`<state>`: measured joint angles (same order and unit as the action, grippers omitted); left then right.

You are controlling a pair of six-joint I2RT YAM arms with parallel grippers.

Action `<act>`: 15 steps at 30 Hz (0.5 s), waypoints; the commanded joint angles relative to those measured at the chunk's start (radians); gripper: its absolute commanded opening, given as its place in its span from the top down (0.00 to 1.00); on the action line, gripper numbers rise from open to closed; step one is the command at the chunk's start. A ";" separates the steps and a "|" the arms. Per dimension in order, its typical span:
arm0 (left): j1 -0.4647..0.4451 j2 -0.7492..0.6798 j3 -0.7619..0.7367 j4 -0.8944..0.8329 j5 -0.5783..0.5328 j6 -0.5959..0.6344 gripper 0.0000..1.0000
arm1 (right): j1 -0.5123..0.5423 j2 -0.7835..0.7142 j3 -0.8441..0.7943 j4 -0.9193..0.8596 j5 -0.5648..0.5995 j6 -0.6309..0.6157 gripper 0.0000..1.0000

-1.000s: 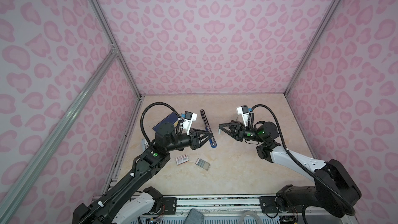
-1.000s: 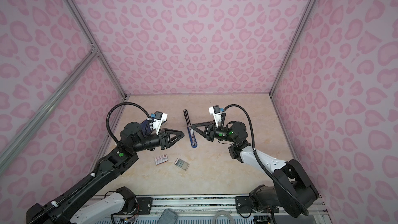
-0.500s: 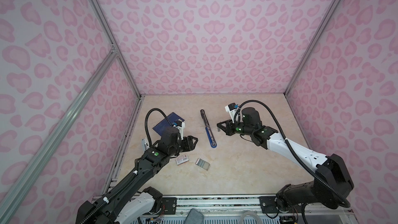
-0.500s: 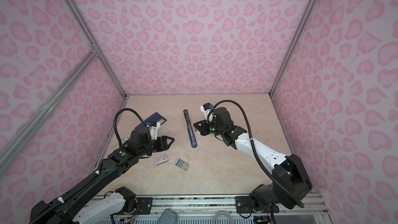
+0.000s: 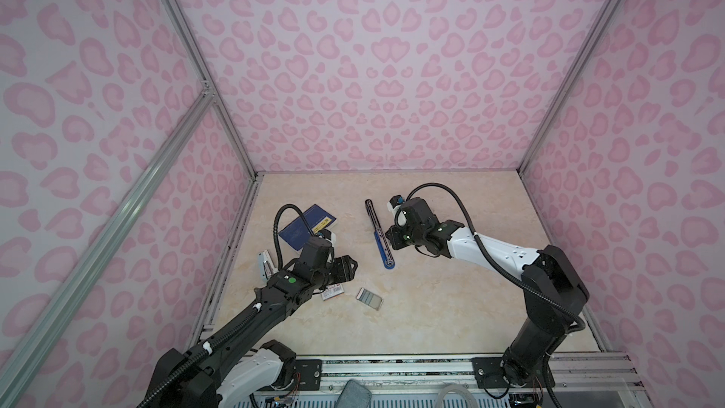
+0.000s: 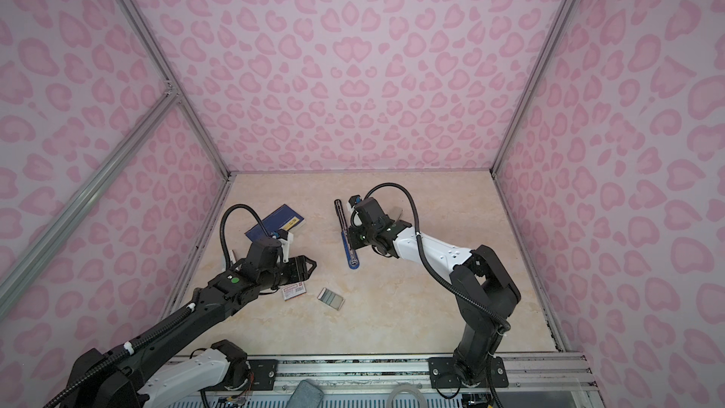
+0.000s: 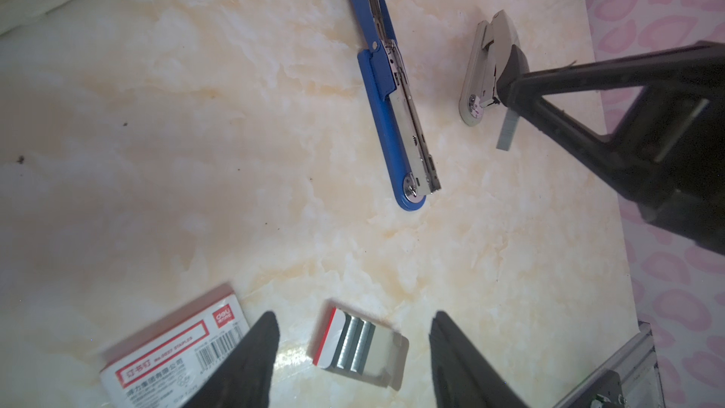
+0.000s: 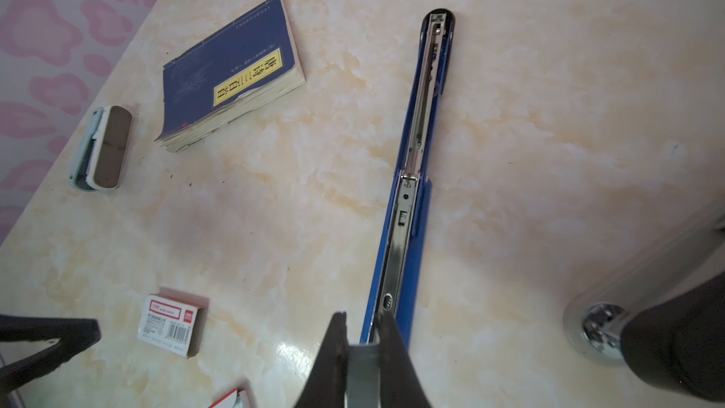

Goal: Load the staples into the stapler
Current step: 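Lower the right gripper onto the blue stapler while the left hovers over the staple tray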

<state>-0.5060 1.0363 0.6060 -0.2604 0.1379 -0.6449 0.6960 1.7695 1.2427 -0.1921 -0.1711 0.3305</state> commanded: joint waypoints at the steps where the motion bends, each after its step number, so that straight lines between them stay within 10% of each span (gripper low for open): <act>1: 0.000 -0.010 -0.009 0.032 -0.003 0.016 0.35 | 0.007 0.049 0.034 0.009 0.077 0.020 0.86; 15: 0.000 -0.011 -0.025 0.044 0.005 0.011 0.35 | 0.030 0.230 0.180 0.025 0.195 0.053 0.86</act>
<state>-0.5060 1.0298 0.5854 -0.2523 0.1425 -0.6342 0.7223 1.9774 1.4082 -0.1844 -0.0208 0.3744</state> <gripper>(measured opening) 0.647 0.139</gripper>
